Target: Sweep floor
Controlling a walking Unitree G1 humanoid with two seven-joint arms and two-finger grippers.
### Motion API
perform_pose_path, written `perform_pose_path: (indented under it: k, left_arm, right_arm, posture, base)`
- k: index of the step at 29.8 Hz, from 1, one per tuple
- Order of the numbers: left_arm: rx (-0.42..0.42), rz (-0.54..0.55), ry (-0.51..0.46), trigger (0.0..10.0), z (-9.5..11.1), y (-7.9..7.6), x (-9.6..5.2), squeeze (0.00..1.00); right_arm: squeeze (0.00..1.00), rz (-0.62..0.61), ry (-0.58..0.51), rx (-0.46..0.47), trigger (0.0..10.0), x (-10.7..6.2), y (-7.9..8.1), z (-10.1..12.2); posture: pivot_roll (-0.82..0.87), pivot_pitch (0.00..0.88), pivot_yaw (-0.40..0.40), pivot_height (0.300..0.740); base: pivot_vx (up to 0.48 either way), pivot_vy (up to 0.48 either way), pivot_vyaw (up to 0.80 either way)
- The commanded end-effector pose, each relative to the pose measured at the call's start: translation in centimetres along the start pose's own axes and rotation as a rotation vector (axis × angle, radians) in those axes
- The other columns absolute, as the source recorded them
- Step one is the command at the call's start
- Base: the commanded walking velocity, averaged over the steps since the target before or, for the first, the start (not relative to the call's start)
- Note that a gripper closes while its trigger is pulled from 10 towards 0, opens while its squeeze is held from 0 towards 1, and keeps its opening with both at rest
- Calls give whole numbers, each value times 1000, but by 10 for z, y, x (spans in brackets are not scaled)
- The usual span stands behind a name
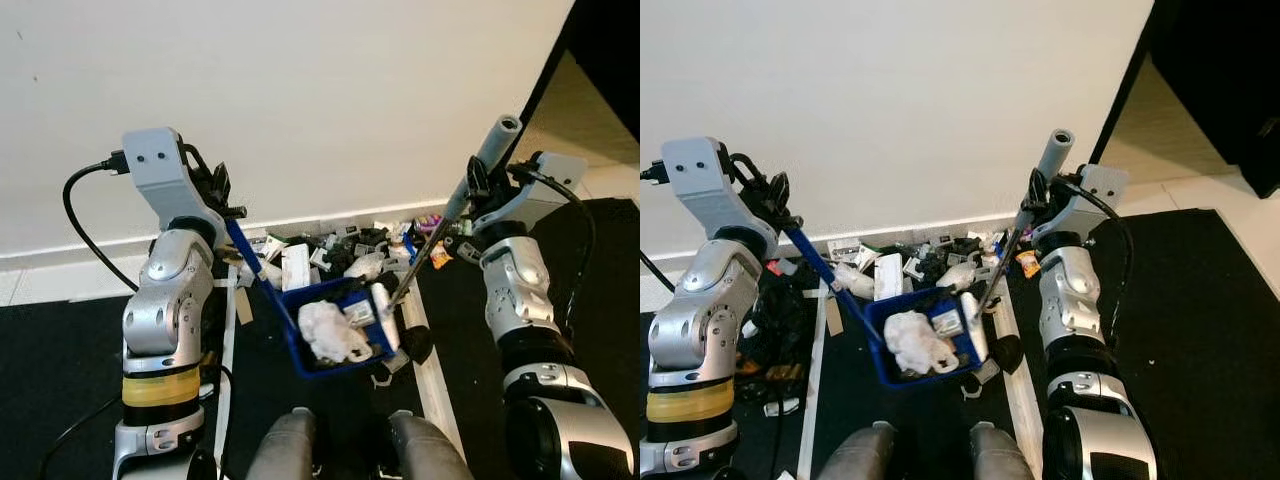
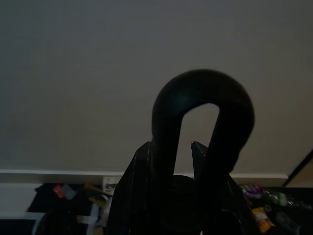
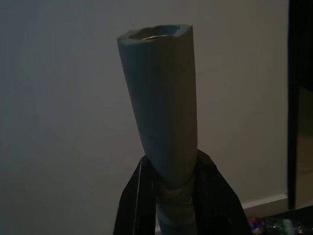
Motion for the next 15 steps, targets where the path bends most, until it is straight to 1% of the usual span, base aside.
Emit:
perform_pose_path:
  k: [1,2,4,15]
  left_arm:
    - [7,9,-13,10000,4,4,-2,0]
    - [7,8,-12,10000,4,4,-2,0]
    - [7,7,-11,10000,3,3,-2,0]
    - [11,8,-5,10000,2,4,-3,0]
  right_arm:
    - [0,25,-37,0,10000,2,8,9]
    - [0,28,-38,-2,10000,2,8,9]
    - [0,31,-38,-5,10000,2,8,9]
    - [0,36,-33,-14,10000,2,9,9]
  posture:
    - [41,118,62,740]
    - [41,119,62,740]
    - [41,120,62,740]
    - [43,123,59,740]
  base:
    - [0,0,0]
    - [0,0,0]
    - [0,0,516]
    - [0,0,757]
Point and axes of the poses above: a point about 5 cm out from each wrist's last joint towards the gripper, its own x axis pointing out of the wrist towards the gripper, its own z axis along the axis of the wrist's last joint, y = z × x, the point moved 6 cm from there along x, pointing out of the wrist towards the gripper, and after that the axes turned 3 degrees about x, right-handed, at the moved point
